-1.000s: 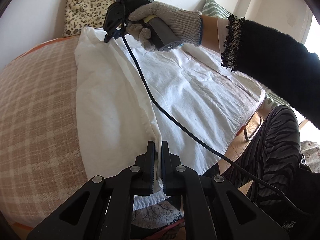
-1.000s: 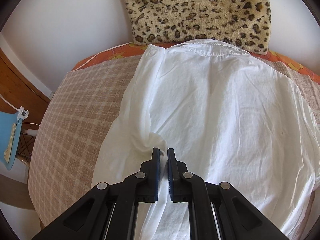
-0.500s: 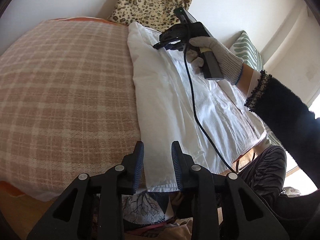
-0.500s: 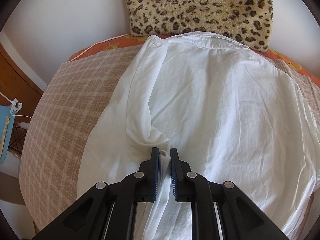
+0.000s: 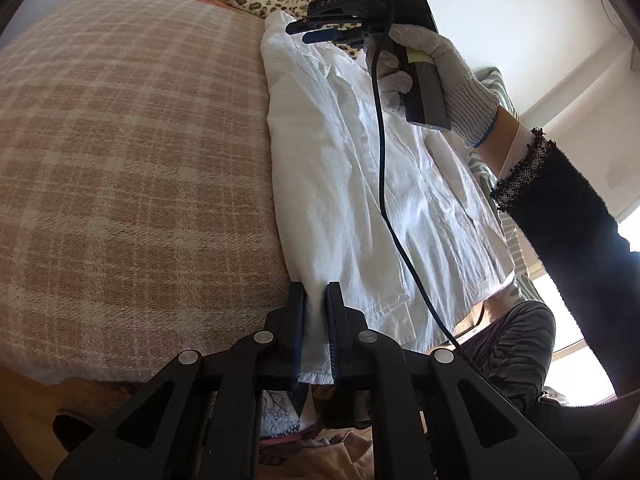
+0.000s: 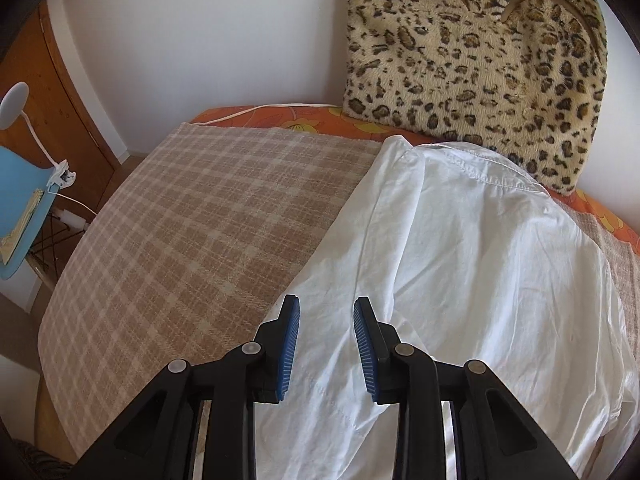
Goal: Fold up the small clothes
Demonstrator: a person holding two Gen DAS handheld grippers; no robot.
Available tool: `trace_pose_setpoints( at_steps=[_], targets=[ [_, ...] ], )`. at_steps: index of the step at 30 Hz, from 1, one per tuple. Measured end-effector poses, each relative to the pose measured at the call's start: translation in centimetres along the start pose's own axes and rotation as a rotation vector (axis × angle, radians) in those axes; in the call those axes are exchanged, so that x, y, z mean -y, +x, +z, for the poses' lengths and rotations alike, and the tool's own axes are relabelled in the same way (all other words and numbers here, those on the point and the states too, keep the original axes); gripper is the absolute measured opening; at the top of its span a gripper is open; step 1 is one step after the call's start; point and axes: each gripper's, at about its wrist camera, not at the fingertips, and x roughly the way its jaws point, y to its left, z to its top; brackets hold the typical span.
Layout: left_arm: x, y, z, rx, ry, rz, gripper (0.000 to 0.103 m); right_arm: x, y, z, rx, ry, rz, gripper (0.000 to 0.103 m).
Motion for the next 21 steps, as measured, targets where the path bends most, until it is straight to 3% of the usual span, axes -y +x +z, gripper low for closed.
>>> trace_pose_setpoints(
  at_steps=[6,9,13,15,21],
  targets=[
    [3.5,-2.1,0.0,0.066,0.125,0.05,0.004,-0.1,4.0,-0.7,-0.071,0.008,-0.046,0.024],
    [3.8,-1.4,-0.5,0.052,0.148,0.082,0.004,-0.6,4.3,-0.7,-0.035,-0.019,-0.079,0.024],
    [2.9,-0.7,-0.9,0.019,0.125,0.12,0.007,-1.0,4.2,-0.1,-0.059,-0.037,-0.109,0.024],
    [3.1,-0.9,-0.8,0.015,0.136,0.147,0.014,-0.8,2.8,-0.2,-0.038,-0.017,-0.077,0.025],
    [3.1,-3.1,-0.9,0.088,0.141,0.174,0.014,-2.1,-1.9,-3.4,-0.014,-0.035,0.095,0.024]
  ],
)
